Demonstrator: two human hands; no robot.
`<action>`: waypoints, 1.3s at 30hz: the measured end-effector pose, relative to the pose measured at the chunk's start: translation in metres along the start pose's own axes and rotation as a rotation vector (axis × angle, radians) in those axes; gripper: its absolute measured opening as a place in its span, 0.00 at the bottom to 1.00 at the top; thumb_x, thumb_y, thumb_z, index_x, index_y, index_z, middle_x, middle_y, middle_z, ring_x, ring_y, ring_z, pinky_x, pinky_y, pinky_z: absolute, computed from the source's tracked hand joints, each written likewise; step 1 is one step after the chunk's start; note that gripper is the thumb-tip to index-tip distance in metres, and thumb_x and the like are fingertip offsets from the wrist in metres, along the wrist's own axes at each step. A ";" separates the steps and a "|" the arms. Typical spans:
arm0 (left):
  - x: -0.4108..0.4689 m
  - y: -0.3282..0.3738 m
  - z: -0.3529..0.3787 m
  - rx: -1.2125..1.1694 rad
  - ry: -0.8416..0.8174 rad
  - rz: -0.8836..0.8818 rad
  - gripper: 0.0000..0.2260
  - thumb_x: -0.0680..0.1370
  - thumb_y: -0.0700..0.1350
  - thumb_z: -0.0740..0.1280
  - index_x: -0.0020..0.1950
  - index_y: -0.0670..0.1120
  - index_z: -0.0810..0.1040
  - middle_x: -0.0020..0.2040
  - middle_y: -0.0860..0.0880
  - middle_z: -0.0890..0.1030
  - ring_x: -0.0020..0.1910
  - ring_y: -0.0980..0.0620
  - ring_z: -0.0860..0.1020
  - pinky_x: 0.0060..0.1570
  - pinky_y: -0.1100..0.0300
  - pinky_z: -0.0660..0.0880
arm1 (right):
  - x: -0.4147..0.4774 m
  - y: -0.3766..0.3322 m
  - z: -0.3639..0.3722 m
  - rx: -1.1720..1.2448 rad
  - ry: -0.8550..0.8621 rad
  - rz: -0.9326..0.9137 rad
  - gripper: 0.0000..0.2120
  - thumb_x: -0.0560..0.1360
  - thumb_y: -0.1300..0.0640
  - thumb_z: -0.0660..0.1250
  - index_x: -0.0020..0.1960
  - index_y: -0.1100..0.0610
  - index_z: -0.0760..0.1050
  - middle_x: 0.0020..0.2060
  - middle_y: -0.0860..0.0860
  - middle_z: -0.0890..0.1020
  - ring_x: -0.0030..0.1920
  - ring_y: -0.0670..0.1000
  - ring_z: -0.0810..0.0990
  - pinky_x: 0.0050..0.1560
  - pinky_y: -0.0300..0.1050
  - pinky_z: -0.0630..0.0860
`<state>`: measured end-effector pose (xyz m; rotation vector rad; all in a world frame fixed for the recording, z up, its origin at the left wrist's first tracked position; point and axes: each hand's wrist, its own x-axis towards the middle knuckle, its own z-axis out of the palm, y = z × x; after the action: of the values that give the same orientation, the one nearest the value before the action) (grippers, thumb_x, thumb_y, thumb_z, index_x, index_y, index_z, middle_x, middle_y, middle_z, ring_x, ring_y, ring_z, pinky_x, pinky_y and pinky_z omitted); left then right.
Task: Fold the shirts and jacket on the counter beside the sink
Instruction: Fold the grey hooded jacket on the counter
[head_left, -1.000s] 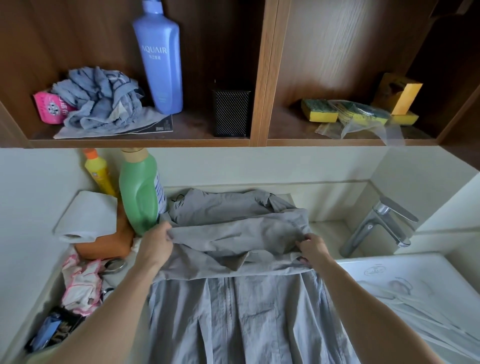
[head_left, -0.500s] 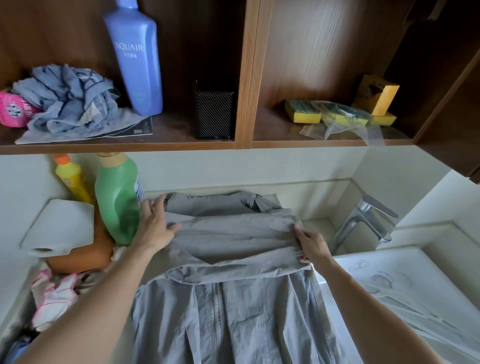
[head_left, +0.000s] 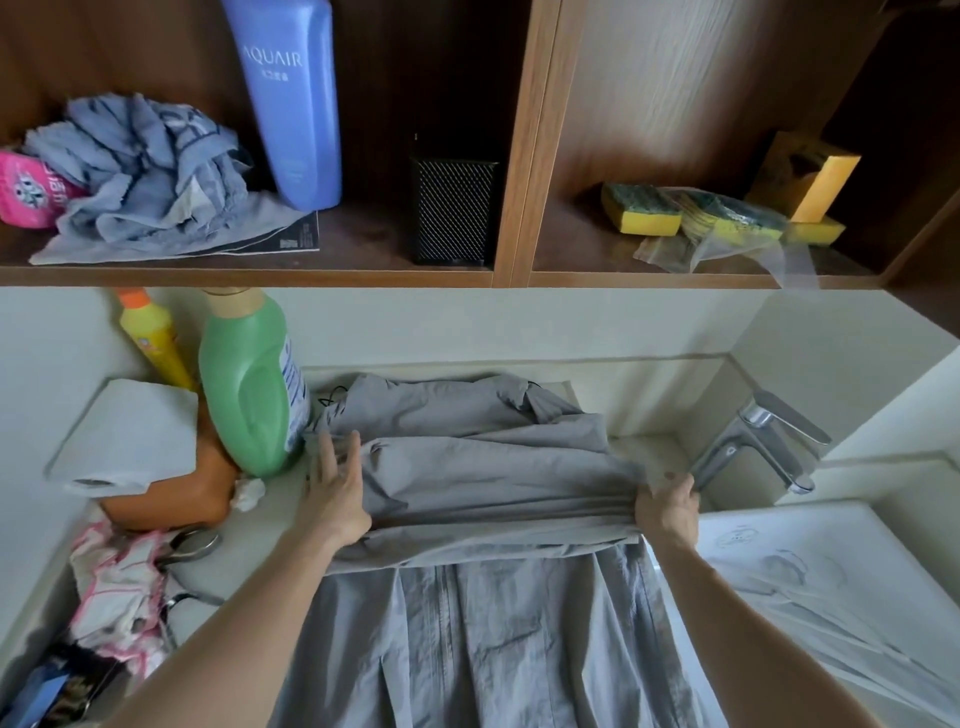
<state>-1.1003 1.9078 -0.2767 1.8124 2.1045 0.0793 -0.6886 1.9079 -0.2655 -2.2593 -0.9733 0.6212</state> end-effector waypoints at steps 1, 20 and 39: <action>-0.004 0.005 0.000 0.029 0.079 0.028 0.51 0.70 0.34 0.69 0.81 0.50 0.36 0.78 0.40 0.34 0.78 0.34 0.48 0.75 0.43 0.59 | -0.004 -0.005 0.001 -0.051 0.075 -0.097 0.19 0.76 0.59 0.67 0.66 0.57 0.69 0.61 0.63 0.73 0.61 0.65 0.72 0.60 0.58 0.71; 0.006 -0.039 0.051 0.174 0.146 -0.001 0.44 0.73 0.76 0.37 0.82 0.51 0.53 0.78 0.41 0.61 0.76 0.38 0.58 0.73 0.39 0.60 | -0.004 -0.001 0.084 -0.781 -0.081 -0.697 0.36 0.78 0.31 0.34 0.81 0.46 0.50 0.81 0.49 0.53 0.80 0.53 0.50 0.78 0.57 0.45; 0.009 0.006 0.066 0.241 0.247 0.115 0.33 0.80 0.68 0.45 0.80 0.53 0.61 0.80 0.42 0.58 0.79 0.40 0.55 0.76 0.43 0.56 | 0.001 -0.042 0.125 -0.765 -0.280 -0.946 0.34 0.77 0.33 0.28 0.80 0.43 0.40 0.80 0.45 0.41 0.80 0.49 0.38 0.77 0.57 0.35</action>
<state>-1.0751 1.9051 -0.3388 2.1624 2.2558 0.0859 -0.7852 1.9742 -0.3269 -1.9050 -2.5138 0.1200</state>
